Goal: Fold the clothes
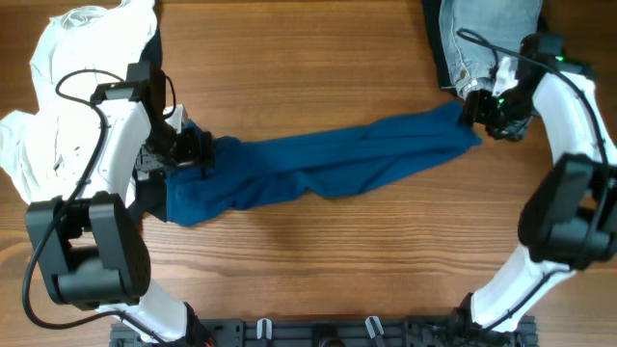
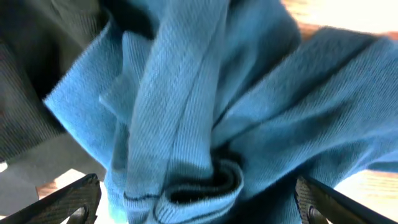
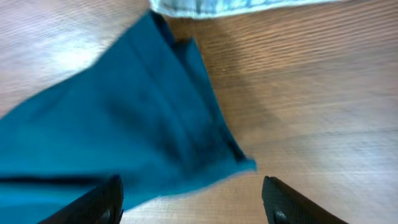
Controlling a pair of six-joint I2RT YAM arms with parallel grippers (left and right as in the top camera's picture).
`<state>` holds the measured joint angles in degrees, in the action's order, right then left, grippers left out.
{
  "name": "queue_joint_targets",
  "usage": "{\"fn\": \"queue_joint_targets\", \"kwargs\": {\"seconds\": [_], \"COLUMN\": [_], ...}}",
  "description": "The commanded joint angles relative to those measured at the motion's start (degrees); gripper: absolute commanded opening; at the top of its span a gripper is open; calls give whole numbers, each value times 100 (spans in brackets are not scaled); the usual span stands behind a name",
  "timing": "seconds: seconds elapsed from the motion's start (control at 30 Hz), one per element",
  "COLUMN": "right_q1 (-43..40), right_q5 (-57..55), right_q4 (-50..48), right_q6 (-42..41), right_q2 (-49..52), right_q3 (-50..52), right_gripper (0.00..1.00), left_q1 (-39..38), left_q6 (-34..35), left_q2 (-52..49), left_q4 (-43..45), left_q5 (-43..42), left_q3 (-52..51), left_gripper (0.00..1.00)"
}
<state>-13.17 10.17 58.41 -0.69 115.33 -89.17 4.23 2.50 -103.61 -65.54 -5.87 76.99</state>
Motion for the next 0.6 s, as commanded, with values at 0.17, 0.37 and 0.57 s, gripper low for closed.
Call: {"fn": "queue_joint_targets", "kwargs": {"seconds": [0.17,0.37,0.57], "right_q1": [48,240,520], "right_q5": [221,599,789], "right_q4": [-511,-671,-1056], "right_q6": [219,382,424], "right_q2": [811,918,918], "right_q3": [72,376,964], "right_gripper": [66,50,46], "left_q1": [11,11,11], "left_q6": [101,98,98], "left_q2": [208,481,503], "left_q4": [-109,-55,-39], "left_q5": [-13,-11,-9], "left_q3": [597,852,852], "left_gripper": [100,100,100]}}
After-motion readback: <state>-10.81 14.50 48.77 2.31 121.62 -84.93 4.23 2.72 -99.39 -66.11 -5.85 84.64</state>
